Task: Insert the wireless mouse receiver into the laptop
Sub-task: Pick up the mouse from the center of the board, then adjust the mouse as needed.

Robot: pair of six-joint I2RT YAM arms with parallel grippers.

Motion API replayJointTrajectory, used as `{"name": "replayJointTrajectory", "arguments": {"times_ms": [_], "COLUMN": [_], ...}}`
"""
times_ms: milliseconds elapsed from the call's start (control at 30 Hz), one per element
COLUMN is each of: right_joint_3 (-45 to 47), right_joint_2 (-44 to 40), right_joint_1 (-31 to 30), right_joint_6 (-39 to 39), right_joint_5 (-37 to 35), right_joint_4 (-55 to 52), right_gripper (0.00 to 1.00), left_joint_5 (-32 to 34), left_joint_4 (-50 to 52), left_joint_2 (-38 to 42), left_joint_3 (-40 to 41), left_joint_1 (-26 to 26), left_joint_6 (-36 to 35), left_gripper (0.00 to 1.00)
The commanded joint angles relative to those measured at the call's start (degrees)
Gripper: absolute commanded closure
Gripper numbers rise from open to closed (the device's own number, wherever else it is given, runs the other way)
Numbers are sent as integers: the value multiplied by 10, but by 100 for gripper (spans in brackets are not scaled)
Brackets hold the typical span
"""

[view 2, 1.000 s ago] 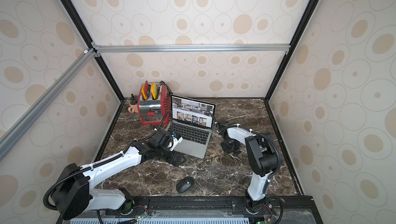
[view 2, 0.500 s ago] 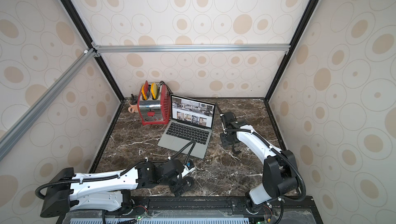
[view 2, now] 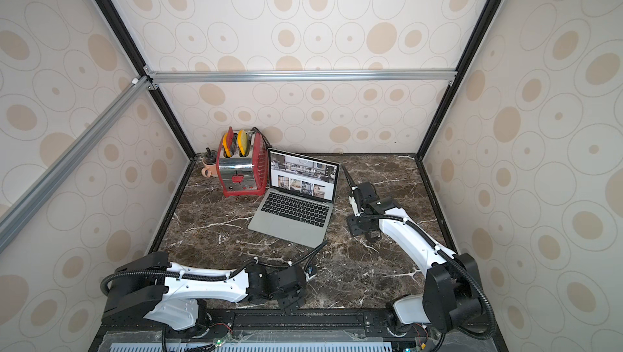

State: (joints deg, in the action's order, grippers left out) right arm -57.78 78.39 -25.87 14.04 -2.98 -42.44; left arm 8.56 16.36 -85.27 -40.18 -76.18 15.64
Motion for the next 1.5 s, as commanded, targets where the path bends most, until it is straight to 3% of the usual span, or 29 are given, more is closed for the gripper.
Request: {"name": "replayJointTrajectory", "arguments": {"times_ms": [0,133,400,533,667,767,867,967,1100,1367,1467], "right_joint_3": [10,12,15,74,206,301,314,307,316,270,252], "right_joint_2": [-13,-16,-55,-139,-265,-345,-361,-339,-308,-237,-214], "right_joint_1": [7,12,17,17,4,-35,-70,-93,-103,-131,-154], "right_joint_6": [-10,-12,-29,-69,-126,-231,-349,-414,-423,-433,-441], "right_joint_5": [9,10,56,171,310,386,456,521,579,709,714], "right_joint_4": [2,2,13,108,334,507,518,516,588,633,637], "right_gripper": [38,38,38,43,52,55,51,50,46,38,36], "left_joint_5": [26,23,-3,-152,-339,-510,-670,-775,-847,-881,-889], "left_joint_4": [-18,-18,23,55,77,101,91,97,125,174,189], "left_joint_2": [-8,-5,38,126,220,223,191,152,122,99,91], "left_joint_3": [9,21,-4,-37,-81,-131,-158,-178,-198,-215,-223], "left_joint_1": [-4,-2,15,108,236,338,397,409,409,409,409], "left_joint_6": [-1,7,-2,-14,-31,-37,-26,-35,-65,-118,-136], "left_gripper": [12,26,71,97,100,100,100,100,100,100,100]}}
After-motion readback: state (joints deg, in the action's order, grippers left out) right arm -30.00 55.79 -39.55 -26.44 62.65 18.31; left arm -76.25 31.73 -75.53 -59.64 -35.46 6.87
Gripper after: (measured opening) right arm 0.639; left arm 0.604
